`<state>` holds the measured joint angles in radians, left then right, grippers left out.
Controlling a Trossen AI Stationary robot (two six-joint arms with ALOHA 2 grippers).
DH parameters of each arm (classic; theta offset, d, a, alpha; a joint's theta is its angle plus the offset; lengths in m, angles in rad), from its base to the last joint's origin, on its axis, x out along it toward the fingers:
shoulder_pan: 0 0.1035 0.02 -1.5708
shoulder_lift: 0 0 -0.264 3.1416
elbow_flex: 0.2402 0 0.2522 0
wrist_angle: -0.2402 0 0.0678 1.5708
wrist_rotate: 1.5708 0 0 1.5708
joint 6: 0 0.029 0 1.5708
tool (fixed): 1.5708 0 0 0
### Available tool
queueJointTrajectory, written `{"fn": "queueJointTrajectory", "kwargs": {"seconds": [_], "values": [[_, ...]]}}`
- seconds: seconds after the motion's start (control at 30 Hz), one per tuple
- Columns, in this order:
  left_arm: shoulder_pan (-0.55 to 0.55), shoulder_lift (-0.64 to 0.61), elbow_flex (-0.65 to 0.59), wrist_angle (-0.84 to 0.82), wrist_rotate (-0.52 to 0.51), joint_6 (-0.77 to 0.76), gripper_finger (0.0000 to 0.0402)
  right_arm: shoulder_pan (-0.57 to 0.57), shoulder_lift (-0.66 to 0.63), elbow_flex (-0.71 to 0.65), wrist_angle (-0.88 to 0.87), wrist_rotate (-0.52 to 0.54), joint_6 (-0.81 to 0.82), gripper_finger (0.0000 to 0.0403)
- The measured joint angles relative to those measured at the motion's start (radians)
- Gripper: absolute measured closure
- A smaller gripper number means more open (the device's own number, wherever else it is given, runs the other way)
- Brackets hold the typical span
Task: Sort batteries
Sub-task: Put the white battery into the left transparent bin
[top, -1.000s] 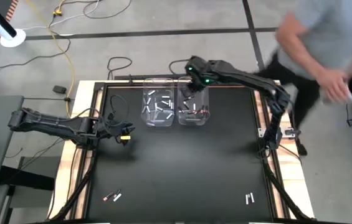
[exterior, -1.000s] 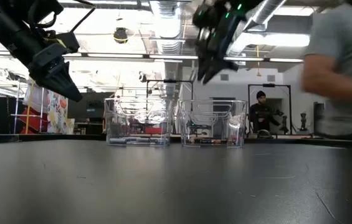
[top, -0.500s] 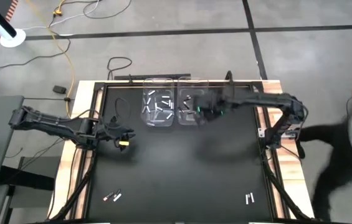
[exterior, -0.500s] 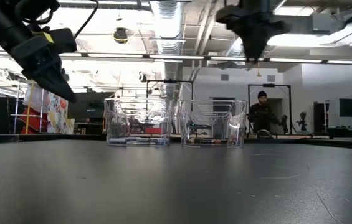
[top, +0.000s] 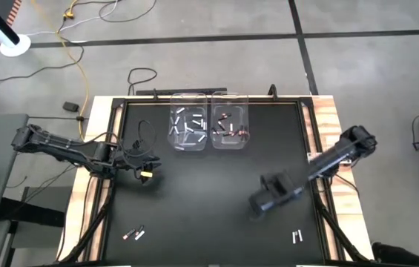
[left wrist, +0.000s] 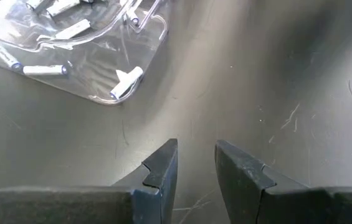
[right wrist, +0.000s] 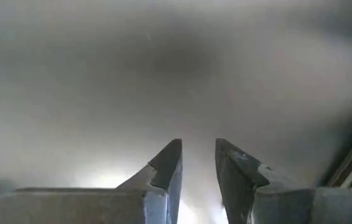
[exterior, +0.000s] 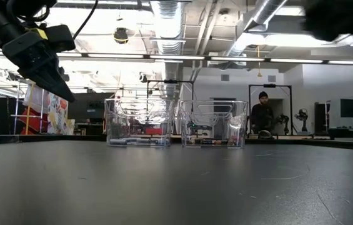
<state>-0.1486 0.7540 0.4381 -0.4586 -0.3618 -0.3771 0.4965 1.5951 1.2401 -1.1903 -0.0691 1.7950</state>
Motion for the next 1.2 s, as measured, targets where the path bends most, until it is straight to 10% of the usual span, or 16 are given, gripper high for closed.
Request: {"fn": "queueJointTrajectory", "kwargs": {"seconds": [0.5, 1.2], "values": [[0.000, 0.000, 0.000, 0.008, 0.000, -0.029, 0.0301, 0.404, -0.001, -0.111, 0.154, -0.114, 0.514, 0.0290], [0.000, 0.000, 0.000, 0.001, 0.000, -0.081, 0.0301, 0.547, -0.003, -0.248, 0.293, -0.129, 0.510, 0.0290]]}}
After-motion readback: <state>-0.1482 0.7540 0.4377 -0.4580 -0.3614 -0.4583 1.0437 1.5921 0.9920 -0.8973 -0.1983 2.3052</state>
